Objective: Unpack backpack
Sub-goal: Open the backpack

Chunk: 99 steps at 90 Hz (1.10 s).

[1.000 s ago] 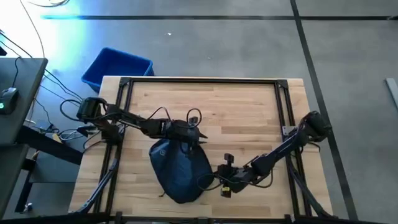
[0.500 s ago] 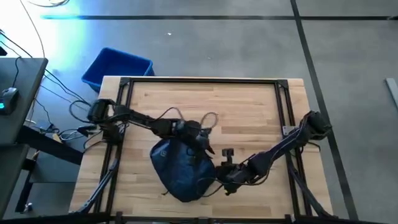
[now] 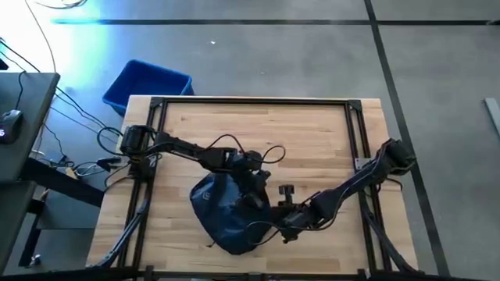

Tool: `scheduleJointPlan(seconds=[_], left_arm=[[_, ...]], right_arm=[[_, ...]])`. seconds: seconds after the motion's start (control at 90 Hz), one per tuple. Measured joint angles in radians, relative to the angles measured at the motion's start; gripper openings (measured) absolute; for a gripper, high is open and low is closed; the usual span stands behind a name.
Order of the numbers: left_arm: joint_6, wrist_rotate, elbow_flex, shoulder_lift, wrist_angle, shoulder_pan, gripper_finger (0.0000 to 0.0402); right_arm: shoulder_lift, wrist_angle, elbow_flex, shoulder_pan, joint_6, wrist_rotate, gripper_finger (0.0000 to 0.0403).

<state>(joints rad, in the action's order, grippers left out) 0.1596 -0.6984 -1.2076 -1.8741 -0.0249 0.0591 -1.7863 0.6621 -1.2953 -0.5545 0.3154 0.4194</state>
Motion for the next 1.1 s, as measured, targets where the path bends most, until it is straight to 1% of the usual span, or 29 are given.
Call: scheduleJointPlan(seconds=[0.167, 0.222, 0.278, 0.322, 0.422, 0.456, 0.578, 0.744, 0.8, 0.911, 0.967, 1.1], left_arm=[[-0.014, -0.170, 0.000, 0.030, -0.028, -0.033, 0.0139], [-0.024, -0.200, -0.001, 0.035, -0.054, -0.040, 0.0139], [-0.027, -0.200, -0.001, 0.040, -0.071, -0.040, 0.0139], [-0.027, -0.174, -0.001, 0.041, -0.085, -0.040, 0.0139], [-0.028, -0.049, -0.001, 0.035, -0.092, -0.026, 0.0139], [-0.036, -0.023, -0.001, 0.033, -0.086, -0.021, 0.0139], [-0.074, -0.030, -0.001, 0.012, -0.084, -0.002, 0.0139], [-0.077, -0.013, -0.001, -0.014, -0.083, 0.021, 0.0139], [-0.069, 0.026, 0.000, -0.023, -0.083, 0.024, 0.0139], [-0.052, 0.162, 0.000, -0.027, -0.070, 0.030, 0.0139], [-0.052, 0.205, 0.000, -0.027, -0.065, 0.030, 0.0139], [-0.065, 0.206, 0.000, -0.024, -0.080, 0.033, 0.0139]], right_arm=[[0.000, 0.015, 0.000, 0.000, 0.021, 0.000, 0.0000], [0.000, 0.014, 0.000, 0.000, 0.024, 0.000, 0.0000], [0.000, 0.013, 0.000, 0.000, 0.024, 0.000, 0.0000], [0.000, 0.013, 0.000, 0.000, 0.024, 0.000, 0.0000], [0.000, 0.010, 0.000, 0.000, 0.024, 0.000, 0.0000], [0.000, 0.010, 0.000, 0.000, 0.024, 0.000, 0.0000], [0.000, 0.009, 0.000, 0.000, 0.024, 0.000, 0.0000], [0.000, 0.006, 0.001, 0.000, 0.024, 0.000, 0.0000], [0.000, 0.007, 0.001, 0.000, 0.024, 0.000, 0.0000], [0.000, 0.004, 0.001, 0.000, 0.024, 0.000, 0.0000], [0.000, 0.002, 0.001, 0.000, 0.024, 0.000, 0.0000], [0.000, 0.002, 0.001, 0.000, 0.024, 0.000, 0.0000]])
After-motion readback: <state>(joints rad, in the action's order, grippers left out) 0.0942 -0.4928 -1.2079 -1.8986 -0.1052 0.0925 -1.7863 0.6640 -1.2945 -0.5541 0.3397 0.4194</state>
